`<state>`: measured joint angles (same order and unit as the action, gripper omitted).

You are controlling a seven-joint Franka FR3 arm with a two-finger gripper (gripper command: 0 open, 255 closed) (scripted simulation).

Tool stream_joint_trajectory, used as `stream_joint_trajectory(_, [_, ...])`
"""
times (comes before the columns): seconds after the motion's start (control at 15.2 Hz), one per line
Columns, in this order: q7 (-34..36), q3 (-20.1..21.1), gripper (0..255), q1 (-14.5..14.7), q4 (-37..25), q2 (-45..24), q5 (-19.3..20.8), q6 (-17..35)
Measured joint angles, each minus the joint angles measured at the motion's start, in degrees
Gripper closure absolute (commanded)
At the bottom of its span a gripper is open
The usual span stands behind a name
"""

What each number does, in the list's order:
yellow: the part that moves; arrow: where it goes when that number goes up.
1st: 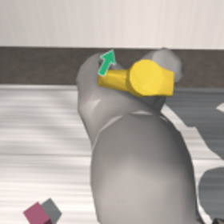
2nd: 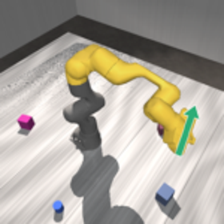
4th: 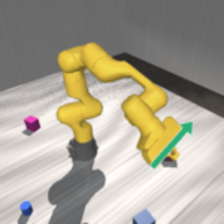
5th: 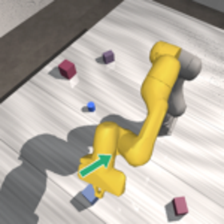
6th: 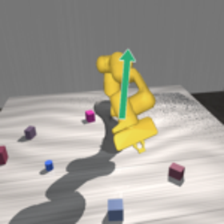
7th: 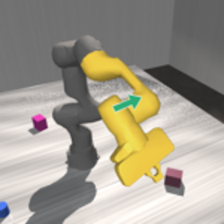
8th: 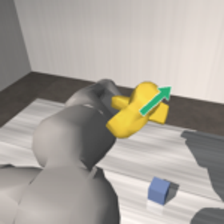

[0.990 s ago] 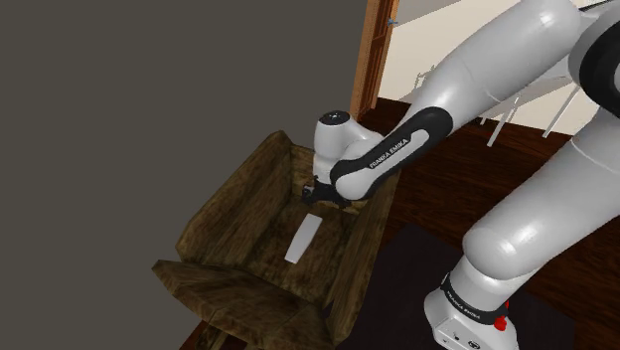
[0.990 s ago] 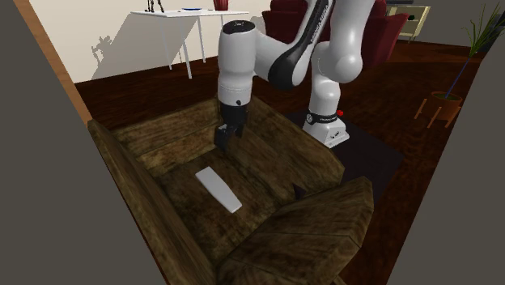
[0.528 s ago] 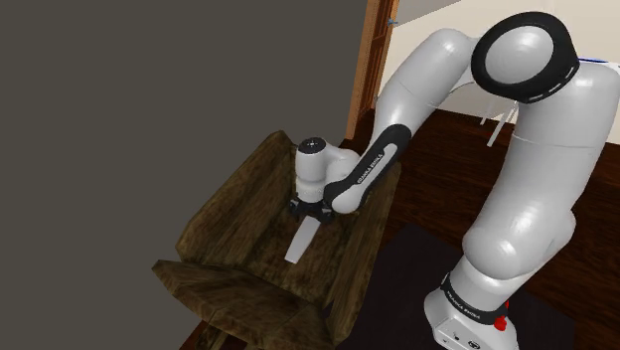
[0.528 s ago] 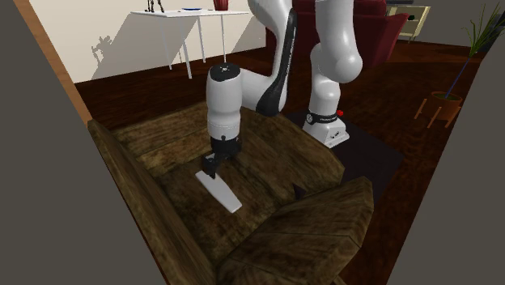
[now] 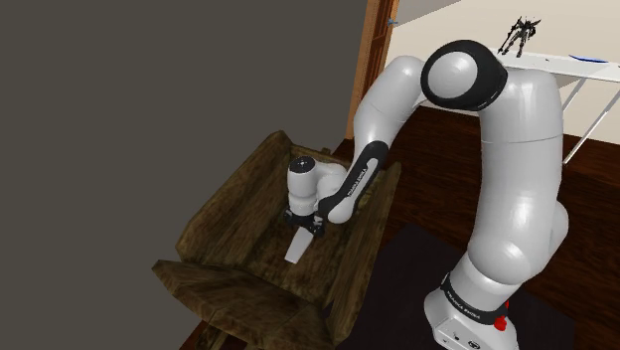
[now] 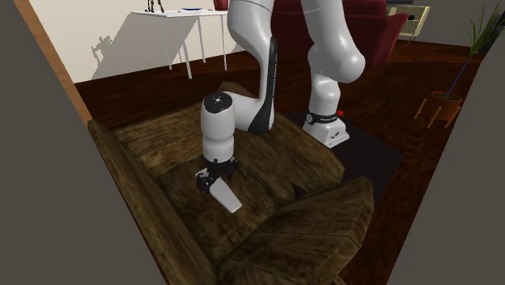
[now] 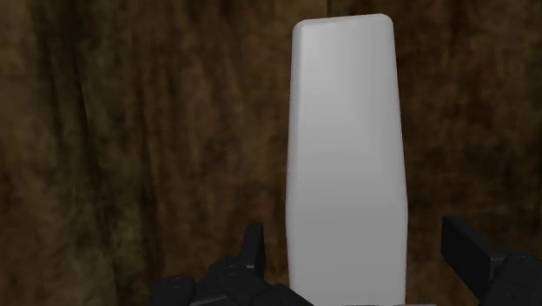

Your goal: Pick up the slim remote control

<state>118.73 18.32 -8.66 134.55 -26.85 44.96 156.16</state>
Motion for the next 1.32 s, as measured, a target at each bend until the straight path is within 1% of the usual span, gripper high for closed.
stream_joint_trajectory(0.2, [2.0, -1.8, 0, 1.3, -1.0, -2.4, 2.3, 1.3])
stream_joint_trajectory(0.26, [2.2, -2.0, 255, 1.5, -1.2, -2.7, 2.6, 1.4])
stream_joint_trajectory(0.92, [2.5, -2.3, 255, 1.7, -1.4, -3.0, 2.9, 1.5])
stream_joint_trajectory(1.12, [1.1, -0.9, 255, 0.7, -0.4, -1.1, 1.3, 0.7])
stream_joint_trajectory(1.32, [-0.9, 1.0, 255, -0.7, 0.6, 1.3, -1.2, -0.6])
